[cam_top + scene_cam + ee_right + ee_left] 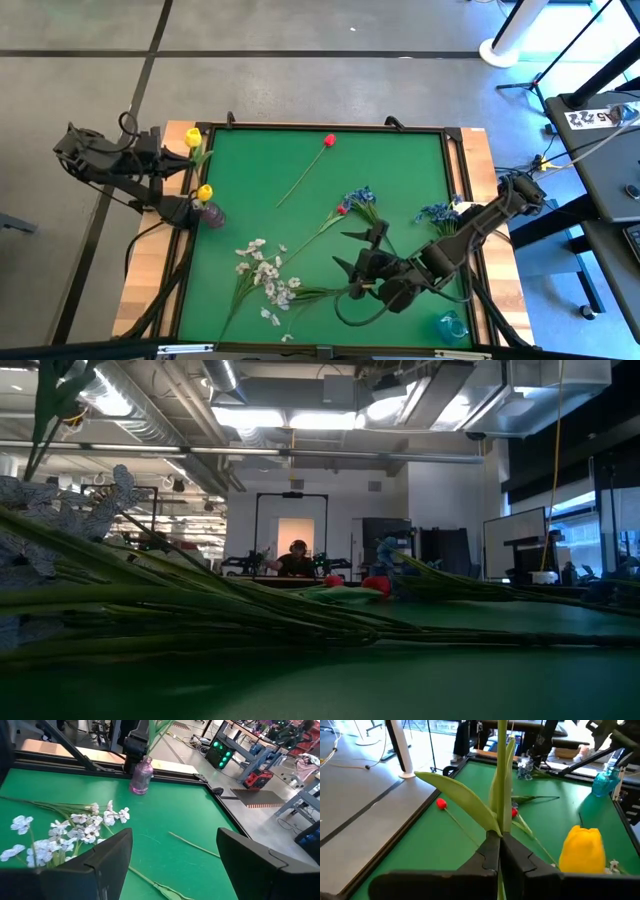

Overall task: Sort flowers into vase by color
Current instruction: Put the yellow flower into the purple vase

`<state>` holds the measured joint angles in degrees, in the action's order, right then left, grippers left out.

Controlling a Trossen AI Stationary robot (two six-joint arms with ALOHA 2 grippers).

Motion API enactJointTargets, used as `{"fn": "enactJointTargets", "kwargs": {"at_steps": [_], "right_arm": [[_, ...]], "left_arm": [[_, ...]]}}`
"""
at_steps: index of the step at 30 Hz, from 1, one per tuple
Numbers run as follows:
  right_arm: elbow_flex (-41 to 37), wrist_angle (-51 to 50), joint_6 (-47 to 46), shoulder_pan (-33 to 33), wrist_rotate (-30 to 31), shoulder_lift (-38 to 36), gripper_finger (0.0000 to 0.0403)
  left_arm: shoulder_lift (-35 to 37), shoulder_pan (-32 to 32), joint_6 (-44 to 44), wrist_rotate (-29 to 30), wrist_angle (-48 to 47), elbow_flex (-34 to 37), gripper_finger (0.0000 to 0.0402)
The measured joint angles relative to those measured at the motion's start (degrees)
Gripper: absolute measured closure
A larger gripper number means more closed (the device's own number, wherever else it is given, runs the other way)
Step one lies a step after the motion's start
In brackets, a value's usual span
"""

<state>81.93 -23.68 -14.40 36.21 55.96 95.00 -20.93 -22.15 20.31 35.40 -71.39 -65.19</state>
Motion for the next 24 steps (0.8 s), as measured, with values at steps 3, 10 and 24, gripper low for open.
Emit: {"fn": "enactJointTargets", "kwargs": {"at_steps": [3,10,24], "right_arm": [[0.0,0.11,1.0,-0.77,-0.02,-0.02,0.0114],[0.0,0.22,1.17,-1.4,-1.55,-0.01,0.0114],[0.0,0.22,1.12,-1.38,-1.55,0.0,0.0114]], "left_arm": [[0.0,0.0,-1.28,0.04,1.35,-0.05,0.0401],[0.02,0.02,0.17,-0.16,-0.56,-0.39,0.0401],[0.02,0.02,4.62,-3.48,-1.32,4.13,0.0401]]}}
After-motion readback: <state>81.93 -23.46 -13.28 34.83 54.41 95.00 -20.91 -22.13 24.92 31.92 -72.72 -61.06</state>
